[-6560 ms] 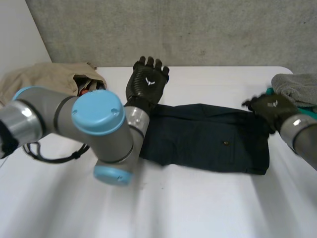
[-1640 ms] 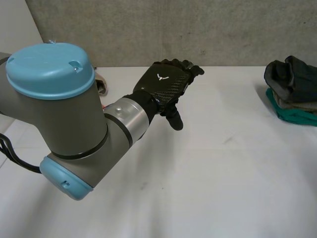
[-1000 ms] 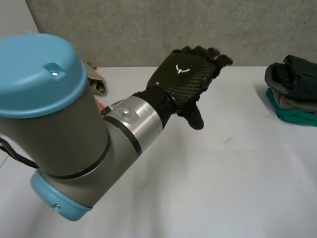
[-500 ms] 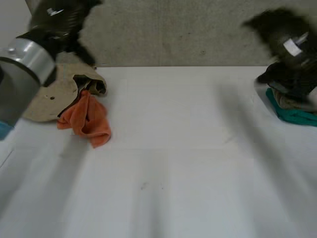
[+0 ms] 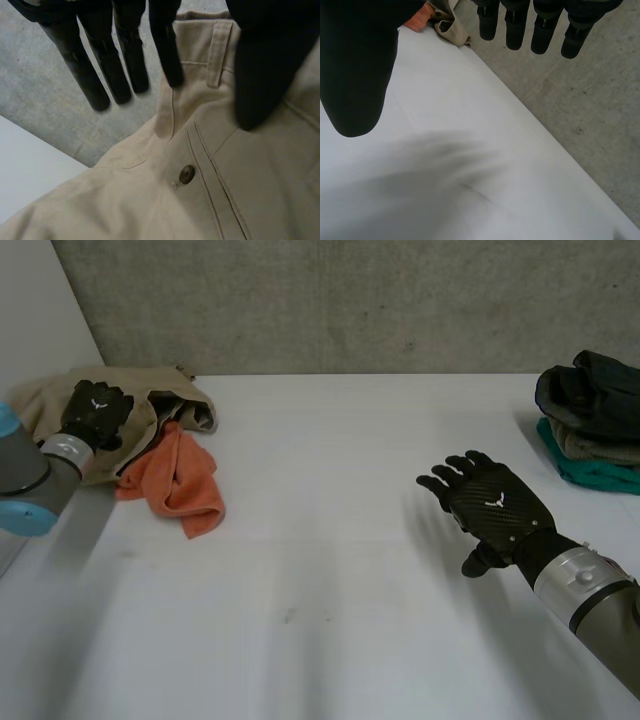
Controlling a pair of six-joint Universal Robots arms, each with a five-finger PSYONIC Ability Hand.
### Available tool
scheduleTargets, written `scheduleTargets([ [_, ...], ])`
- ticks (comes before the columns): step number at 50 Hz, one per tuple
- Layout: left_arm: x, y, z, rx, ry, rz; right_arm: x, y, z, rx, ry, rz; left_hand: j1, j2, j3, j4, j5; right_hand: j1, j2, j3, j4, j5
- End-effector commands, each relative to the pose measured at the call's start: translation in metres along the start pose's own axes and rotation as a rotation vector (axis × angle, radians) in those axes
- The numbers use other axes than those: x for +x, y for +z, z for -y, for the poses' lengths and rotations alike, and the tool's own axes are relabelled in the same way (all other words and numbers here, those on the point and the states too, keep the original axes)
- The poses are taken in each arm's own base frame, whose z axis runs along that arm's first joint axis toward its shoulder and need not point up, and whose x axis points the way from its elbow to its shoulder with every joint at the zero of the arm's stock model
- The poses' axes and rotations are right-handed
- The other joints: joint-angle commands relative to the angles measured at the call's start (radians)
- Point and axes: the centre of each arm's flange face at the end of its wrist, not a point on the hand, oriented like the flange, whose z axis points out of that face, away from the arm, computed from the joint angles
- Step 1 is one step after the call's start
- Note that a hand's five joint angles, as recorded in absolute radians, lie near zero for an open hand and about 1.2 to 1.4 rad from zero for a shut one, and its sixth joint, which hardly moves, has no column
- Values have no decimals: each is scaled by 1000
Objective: Fold the laundry.
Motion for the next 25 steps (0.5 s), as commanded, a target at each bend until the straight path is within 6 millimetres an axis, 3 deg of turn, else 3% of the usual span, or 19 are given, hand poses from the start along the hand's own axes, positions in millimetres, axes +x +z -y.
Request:
scheduleTargets([
  [1, 1, 12, 7, 61, -31, 42, -1, -1, -1, -4, 9, 4, 533, 614, 620, 614, 619, -59, -42, -40, -39, -50],
  [10, -5, 14, 49, 155, -173, 87, 5, -2, -4, -12, 12, -18, 533, 614, 620, 614, 619, -59, -42, -40, -39, -50],
  [11, -8, 14, 54, 163, -203, 95, 5, -2, -4, -13, 12, -19, 492, 573, 579, 574, 579, -59, -42, -40, -39, -50],
  [12, -8, 14, 55, 164, -211, 93, 6, -2, -4, -12, 12, -21, 306, 387, 393, 388, 393, -59, -42, -40, -39, -50],
  [13, -8, 14, 55, 166, -232, 90, 7, -2, -4, -13, 12, -24, -117, -36, -31, -36, -31, -59, -42, -40, -39, -50],
  [18, -6, 16, 52, 171, -273, 76, 11, -2, -7, -19, 16, -33, -186, -105, -99, -104, -99, -59, -42, -40, -39, -50],
  [25, 6, 26, 25, 142, -284, 63, 11, -1, -7, -16, 16, -34, -219, -138, -132, -137, -132, -59, -42, -40, -39, -50],
])
